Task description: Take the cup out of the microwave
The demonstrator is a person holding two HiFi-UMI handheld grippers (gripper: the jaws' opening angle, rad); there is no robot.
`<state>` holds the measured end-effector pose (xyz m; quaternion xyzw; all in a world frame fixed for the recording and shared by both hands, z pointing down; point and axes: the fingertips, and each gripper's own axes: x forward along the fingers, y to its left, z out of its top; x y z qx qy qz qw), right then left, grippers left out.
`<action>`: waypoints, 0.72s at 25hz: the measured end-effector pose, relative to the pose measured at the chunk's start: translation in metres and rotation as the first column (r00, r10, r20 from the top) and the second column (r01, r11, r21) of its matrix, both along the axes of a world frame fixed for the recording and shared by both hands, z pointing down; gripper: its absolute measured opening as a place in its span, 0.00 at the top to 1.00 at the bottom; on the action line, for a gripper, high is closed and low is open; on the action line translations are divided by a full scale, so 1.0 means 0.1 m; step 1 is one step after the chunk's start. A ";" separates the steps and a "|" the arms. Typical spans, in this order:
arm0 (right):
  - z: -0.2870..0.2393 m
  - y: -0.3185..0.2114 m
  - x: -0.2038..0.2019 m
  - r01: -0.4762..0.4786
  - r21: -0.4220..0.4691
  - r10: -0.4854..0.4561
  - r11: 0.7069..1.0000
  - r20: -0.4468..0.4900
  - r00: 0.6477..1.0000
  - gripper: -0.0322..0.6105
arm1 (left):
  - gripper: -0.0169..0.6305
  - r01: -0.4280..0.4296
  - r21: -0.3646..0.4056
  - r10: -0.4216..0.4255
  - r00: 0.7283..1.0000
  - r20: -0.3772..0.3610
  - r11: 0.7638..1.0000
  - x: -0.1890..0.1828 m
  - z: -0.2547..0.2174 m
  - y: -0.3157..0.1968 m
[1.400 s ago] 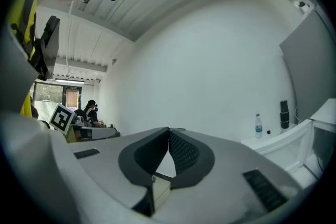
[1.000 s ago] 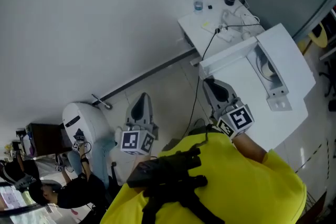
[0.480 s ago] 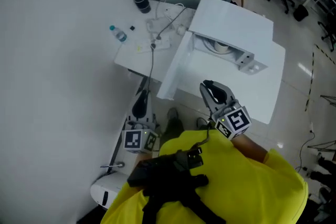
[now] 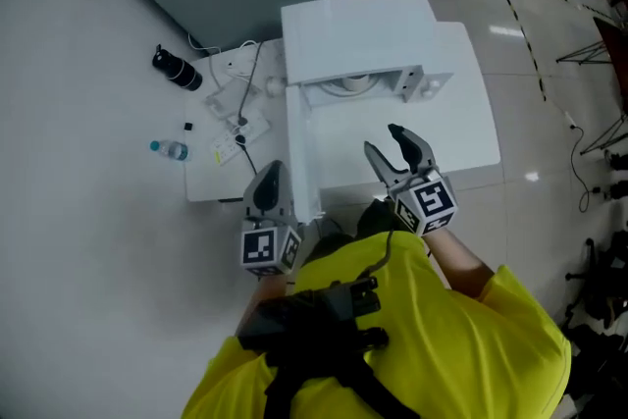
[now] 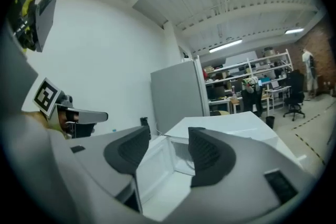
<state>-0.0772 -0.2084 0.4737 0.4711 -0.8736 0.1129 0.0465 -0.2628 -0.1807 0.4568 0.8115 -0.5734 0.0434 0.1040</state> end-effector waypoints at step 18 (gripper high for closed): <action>2.96 -2.52 0.21 -0.156 -0.221 0.115 0.963 -0.186 0.976 0.12 | 0.97 -0.068 -0.224 0.086 0.994 0.071 0.972 0.64 0.82 -0.96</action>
